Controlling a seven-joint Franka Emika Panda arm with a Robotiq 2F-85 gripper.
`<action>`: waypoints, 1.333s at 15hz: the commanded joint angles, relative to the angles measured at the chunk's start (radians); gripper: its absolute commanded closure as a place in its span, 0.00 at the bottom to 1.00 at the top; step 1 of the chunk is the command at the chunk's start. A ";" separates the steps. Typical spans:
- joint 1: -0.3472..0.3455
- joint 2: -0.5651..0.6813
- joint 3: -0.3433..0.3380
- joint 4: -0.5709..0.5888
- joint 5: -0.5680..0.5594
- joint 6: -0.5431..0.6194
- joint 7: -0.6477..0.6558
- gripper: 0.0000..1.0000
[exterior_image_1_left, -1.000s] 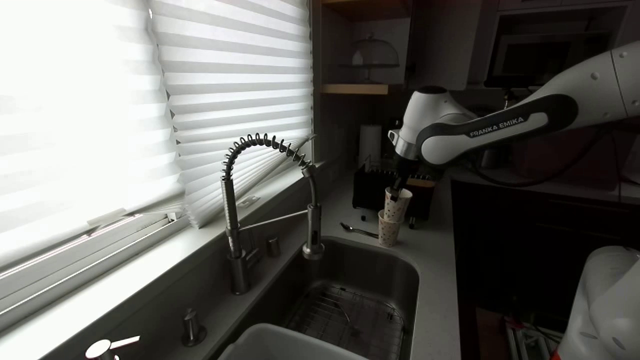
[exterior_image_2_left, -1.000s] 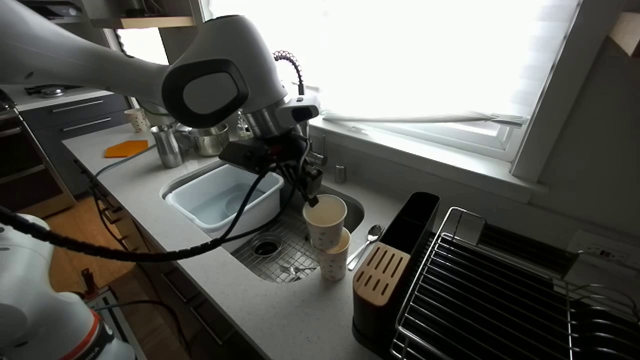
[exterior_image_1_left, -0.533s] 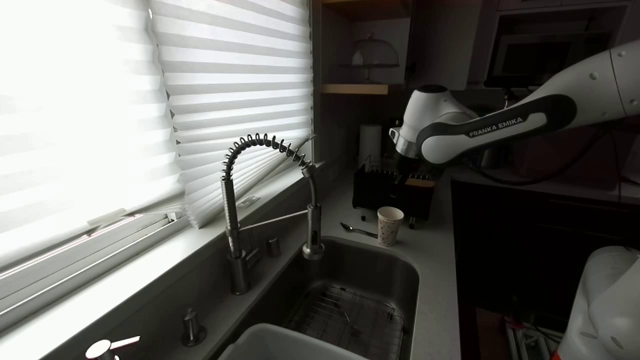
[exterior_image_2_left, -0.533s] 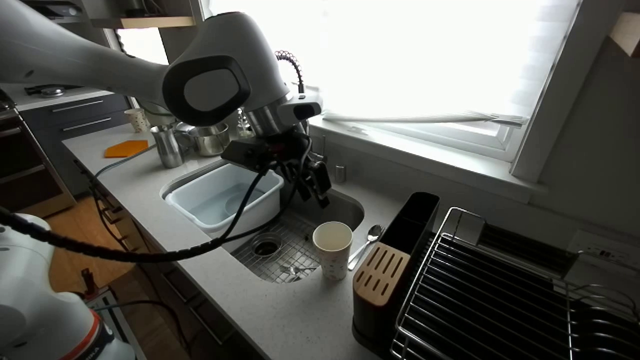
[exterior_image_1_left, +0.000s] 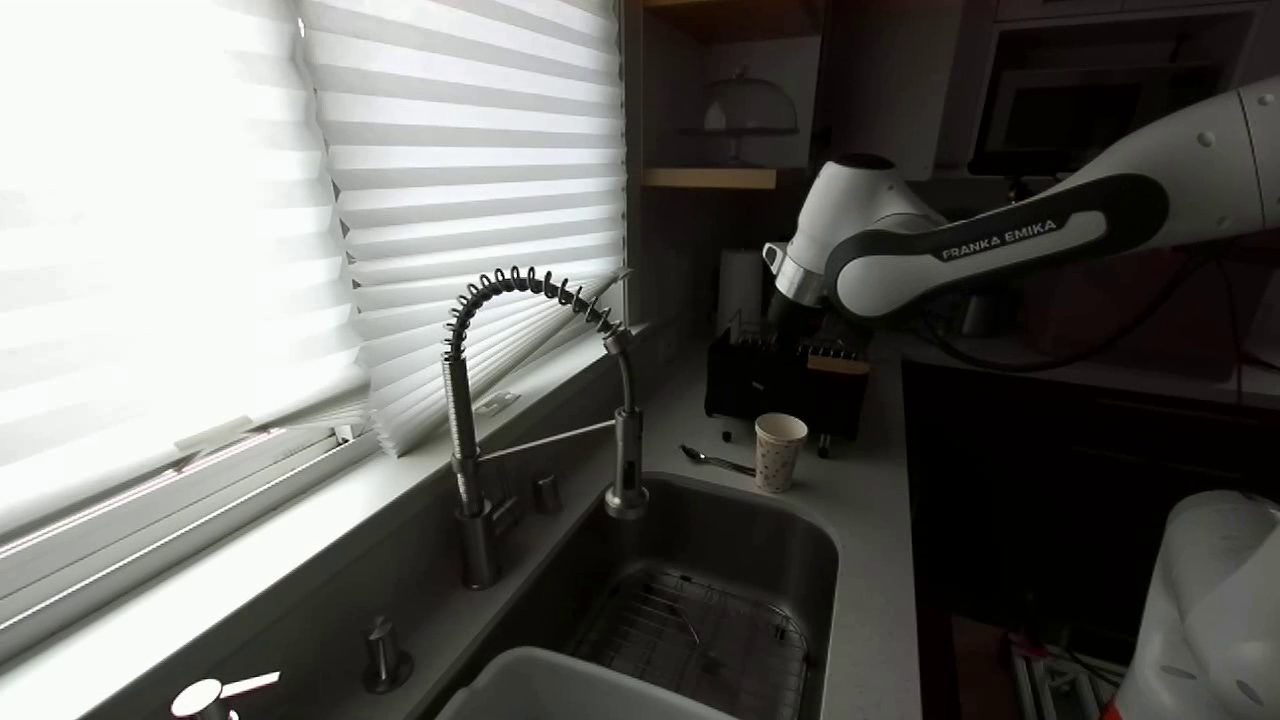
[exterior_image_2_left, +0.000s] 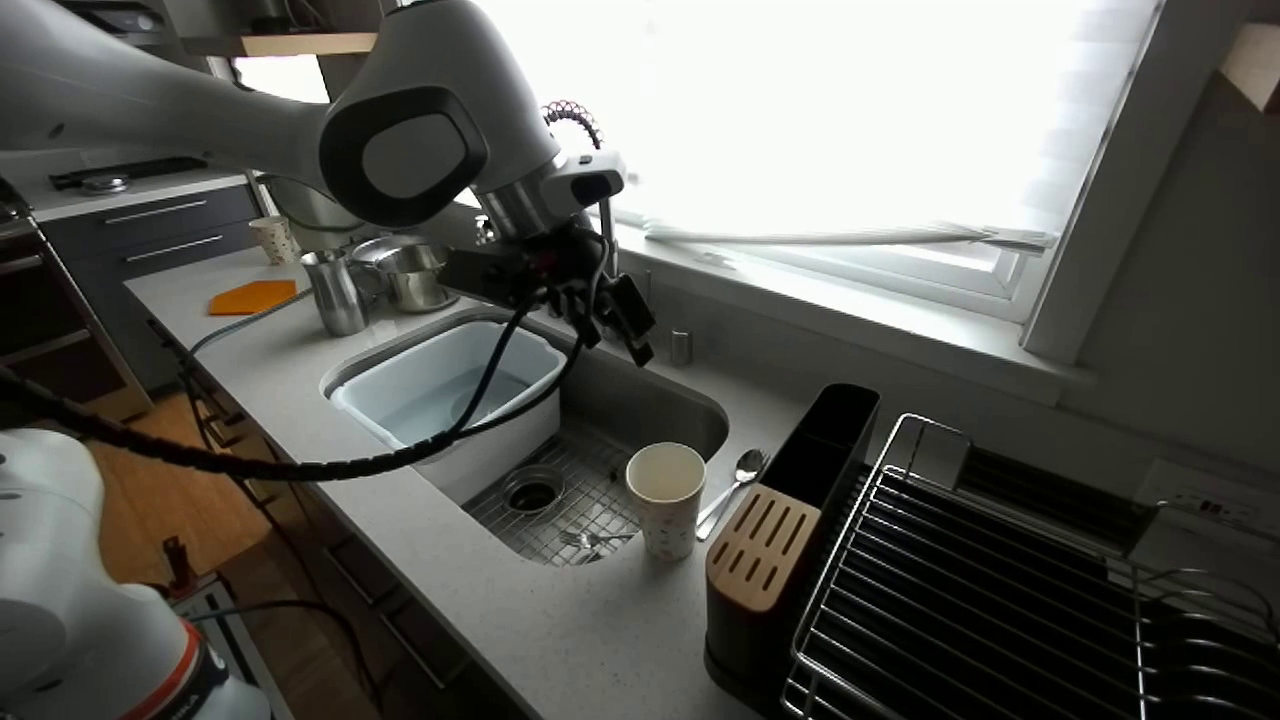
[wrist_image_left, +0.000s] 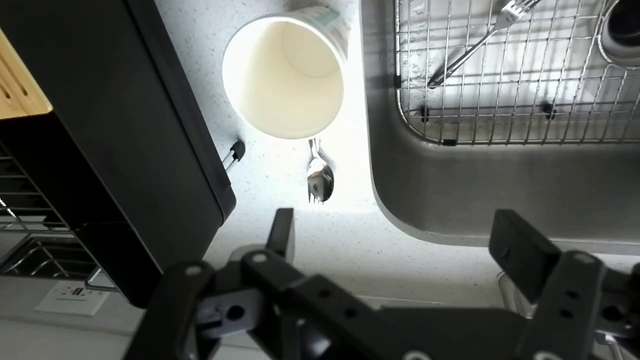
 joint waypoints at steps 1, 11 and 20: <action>0.000 0.000 -0.001 0.003 0.001 -0.003 -0.001 0.00; 0.160 0.196 -0.093 0.129 0.373 0.202 -0.191 0.00; 0.156 0.519 -0.028 0.467 0.895 0.053 -0.614 0.00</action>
